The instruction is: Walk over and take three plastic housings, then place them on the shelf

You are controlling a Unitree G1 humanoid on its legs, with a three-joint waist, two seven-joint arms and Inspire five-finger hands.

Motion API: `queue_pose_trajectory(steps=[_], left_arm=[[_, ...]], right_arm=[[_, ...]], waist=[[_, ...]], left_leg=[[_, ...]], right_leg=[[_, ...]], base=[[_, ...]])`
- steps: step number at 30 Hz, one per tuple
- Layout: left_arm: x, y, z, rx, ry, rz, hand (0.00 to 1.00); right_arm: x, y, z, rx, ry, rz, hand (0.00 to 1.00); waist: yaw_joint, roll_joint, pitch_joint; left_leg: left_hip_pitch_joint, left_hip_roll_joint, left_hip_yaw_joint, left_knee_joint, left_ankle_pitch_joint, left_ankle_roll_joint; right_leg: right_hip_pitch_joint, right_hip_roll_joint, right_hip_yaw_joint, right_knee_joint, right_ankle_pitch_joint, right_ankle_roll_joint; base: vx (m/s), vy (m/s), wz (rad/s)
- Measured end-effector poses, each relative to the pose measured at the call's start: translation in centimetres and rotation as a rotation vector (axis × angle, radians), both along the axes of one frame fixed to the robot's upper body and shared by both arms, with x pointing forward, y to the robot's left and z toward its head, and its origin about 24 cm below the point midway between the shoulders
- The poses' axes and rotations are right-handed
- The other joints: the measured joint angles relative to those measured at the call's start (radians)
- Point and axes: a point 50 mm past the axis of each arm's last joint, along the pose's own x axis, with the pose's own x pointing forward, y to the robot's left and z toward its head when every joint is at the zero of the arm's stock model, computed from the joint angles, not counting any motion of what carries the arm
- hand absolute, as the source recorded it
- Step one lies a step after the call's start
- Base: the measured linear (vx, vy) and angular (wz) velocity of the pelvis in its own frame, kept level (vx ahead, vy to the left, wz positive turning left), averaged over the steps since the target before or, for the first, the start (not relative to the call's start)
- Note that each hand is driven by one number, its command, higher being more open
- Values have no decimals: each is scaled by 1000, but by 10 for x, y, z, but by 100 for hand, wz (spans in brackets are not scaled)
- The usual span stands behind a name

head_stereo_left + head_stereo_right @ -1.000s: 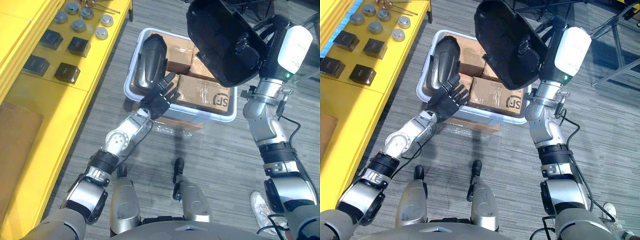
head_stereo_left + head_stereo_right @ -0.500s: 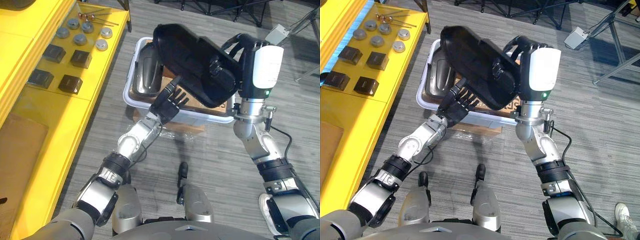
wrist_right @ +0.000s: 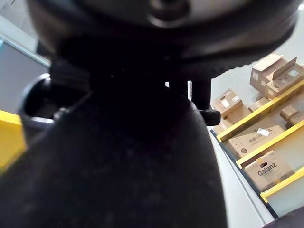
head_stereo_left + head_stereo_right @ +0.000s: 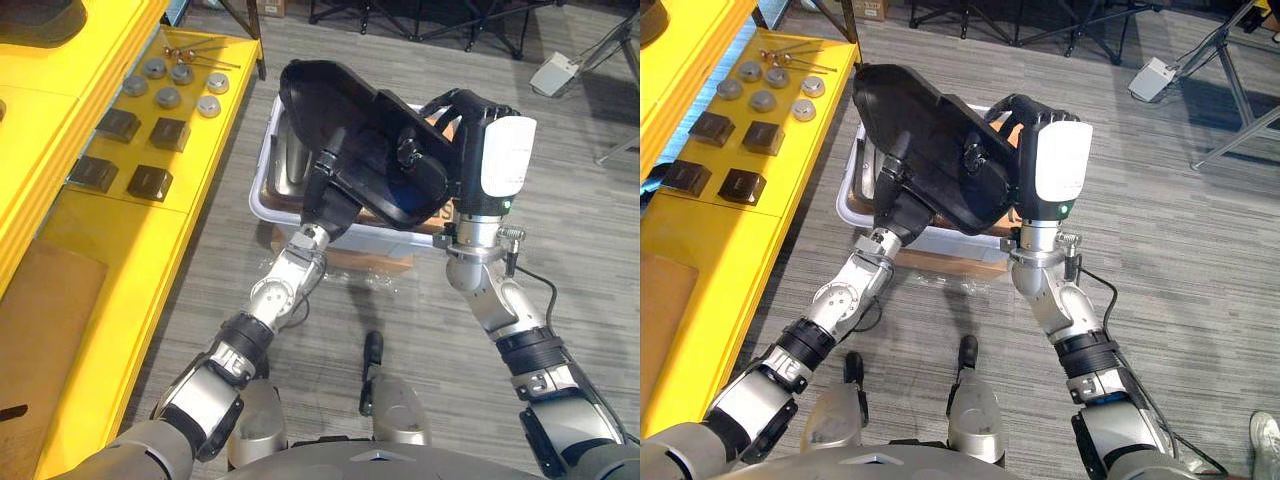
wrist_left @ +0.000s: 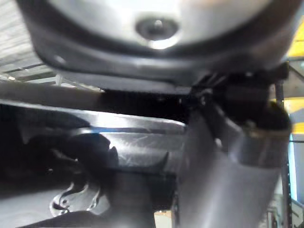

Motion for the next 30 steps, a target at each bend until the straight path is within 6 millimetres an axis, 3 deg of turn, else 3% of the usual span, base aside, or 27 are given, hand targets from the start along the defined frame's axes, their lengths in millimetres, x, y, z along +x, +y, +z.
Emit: queue_pose_trajectory(steps=[6,14,15,23,26,30], left_arm=[[-2,1,-2,60,9,52,0],[-13,1,-13,135,47,88,0],[-14,1,-14,146,50,94,0],[-27,3,-14,297,5,172,0],[-34,7,0,472,-89,280,0],[-49,20,19,676,-211,478,0]], right_arm=[[-12,18,-13,36,3,104,0],[-19,16,-33,73,84,86,0],[-20,15,-36,73,94,84,100],[-35,11,-53,122,192,106,100],[-41,10,-56,175,240,124,100],[-53,18,-46,345,291,235,100]], waist=[[-5,5,-27],[4,4,-39],[3,4,-45],[0,1,-84],[3,1,-110],[0,14,-149]], left_leg=[[9,-1,-1,-18,9,2],[28,-11,-9,-47,23,3],[28,-13,-9,-48,23,4],[63,-15,-11,-68,22,3],[75,-15,-5,-82,22,2],[99,-15,10,-97,22,2]], right_leg=[[3,-1,-6,-2,-1,-1],[22,-9,-22,-18,-2,-1],[23,-10,-22,-20,-1,1],[71,-11,-36,-55,4,6],[72,-9,-36,-56,4,6],[78,-8,-35,-56,3,6]], base=[[-3,-1,1],[-11,-2,4],[0,0,0],[18,0,2],[13,0,-5],[9,3,-11]])
